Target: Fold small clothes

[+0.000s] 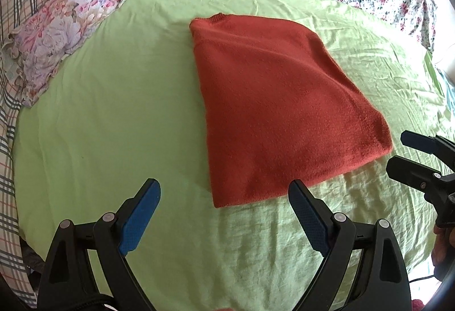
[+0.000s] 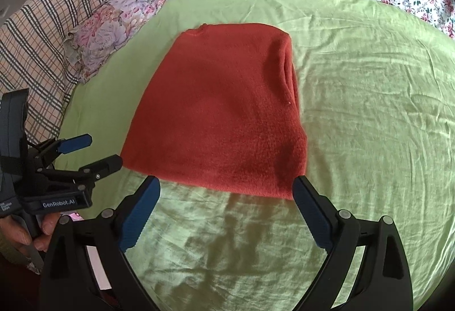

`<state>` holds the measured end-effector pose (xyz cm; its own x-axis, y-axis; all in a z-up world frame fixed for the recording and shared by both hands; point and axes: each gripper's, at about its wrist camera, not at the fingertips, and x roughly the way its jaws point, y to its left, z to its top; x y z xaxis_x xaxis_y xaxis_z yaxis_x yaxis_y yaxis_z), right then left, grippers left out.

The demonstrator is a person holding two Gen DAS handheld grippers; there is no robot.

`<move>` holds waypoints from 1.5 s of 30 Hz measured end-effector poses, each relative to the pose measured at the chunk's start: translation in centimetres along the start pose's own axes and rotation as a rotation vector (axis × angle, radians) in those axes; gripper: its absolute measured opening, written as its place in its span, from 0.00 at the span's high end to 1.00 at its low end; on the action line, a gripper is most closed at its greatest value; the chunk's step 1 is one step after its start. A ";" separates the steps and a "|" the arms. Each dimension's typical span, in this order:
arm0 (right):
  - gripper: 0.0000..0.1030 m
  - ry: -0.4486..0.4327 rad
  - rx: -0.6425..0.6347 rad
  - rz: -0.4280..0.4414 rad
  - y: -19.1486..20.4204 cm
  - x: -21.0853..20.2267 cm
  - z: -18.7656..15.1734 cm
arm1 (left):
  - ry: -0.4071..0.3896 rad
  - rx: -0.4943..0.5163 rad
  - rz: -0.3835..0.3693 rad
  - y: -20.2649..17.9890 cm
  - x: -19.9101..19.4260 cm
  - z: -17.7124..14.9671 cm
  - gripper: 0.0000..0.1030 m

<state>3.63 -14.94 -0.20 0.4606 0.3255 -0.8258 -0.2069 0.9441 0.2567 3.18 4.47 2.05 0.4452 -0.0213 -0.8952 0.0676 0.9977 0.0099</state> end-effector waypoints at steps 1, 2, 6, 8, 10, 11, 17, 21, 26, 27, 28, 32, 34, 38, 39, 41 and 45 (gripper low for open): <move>0.08 0.000 -0.001 0.001 0.2 0.0 0.0 | -0.001 0.000 0.001 0.0 0.0 0.0 0.11; 0.08 0.001 -0.004 0.003 0.3 0.1 0.1 | -0.004 -0.001 0.004 0.0 0.0 0.0 0.11; 0.08 0.008 -0.016 0.007 0.7 0.4 0.2 | -0.005 -0.005 0.006 0.1 0.0 0.3 0.11; 0.08 0.009 -0.018 0.010 0.7 0.4 0.2 | -0.004 -0.005 0.007 0.1 0.0 0.4 0.10; 0.08 0.009 -0.018 0.010 0.8 0.5 0.3 | -0.005 -0.009 0.005 0.1 0.0 0.4 0.10; 0.08 0.009 -0.018 0.011 0.8 0.5 0.3 | -0.005 -0.011 0.006 0.1 -0.1 0.4 0.10; 0.08 0.007 -0.011 0.017 0.9 0.7 0.9 | 0.001 -0.012 0.005 0.0 0.1 0.5 0.10; 0.08 0.009 -0.010 0.018 0.9 0.8 1.1 | 0.004 -0.014 0.007 -0.1 0.4 0.7 0.10; 0.08 0.014 -0.001 0.016 0.9 1.1 1.2 | 0.006 -0.011 0.006 -0.1 0.5 0.8 0.10; 0.08 0.014 0.001 0.017 0.9 1.2 1.2 | 0.007 -0.009 0.005 -0.2 0.6 0.9 0.10; 0.08 0.014 0.002 0.017 0.9 1.2 1.3 | 0.010 -0.008 0.005 -0.2 0.7 1.0 0.10; 0.08 0.014 0.006 0.017 0.7 1.3 1.4 | 0.012 -0.003 0.003 -0.4 0.9 1.3 0.10; 0.08 0.015 0.006 0.018 0.5 1.4 1.6 | 0.013 0.001 0.002 -0.5 1.0 1.5 0.10; 0.08 0.013 0.007 0.018 0.4 1.4 1.9 | 0.013 0.004 0.001 -0.7 1.1 1.6 0.10; 0.08 0.011 0.007 0.019 0.3 1.4 1.9 | 0.013 0.004 -0.001 -0.7 1.1 1.6 0.10; 0.08 0.010 0.008 0.020 0.3 1.4 2.1 | 0.014 0.006 -0.002 -0.9 1.2 1.7 0.10; 0.08 0.007 0.005 0.019 0.4 1.4 2.4 | 0.014 0.007 -0.003 -1.0 1.1 1.8 0.10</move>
<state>6.26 -14.02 -0.08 0.4507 0.3427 -0.8243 -0.2107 0.9381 0.2749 5.21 3.30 1.84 0.4328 -0.0231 -0.9012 0.0747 0.9971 0.0104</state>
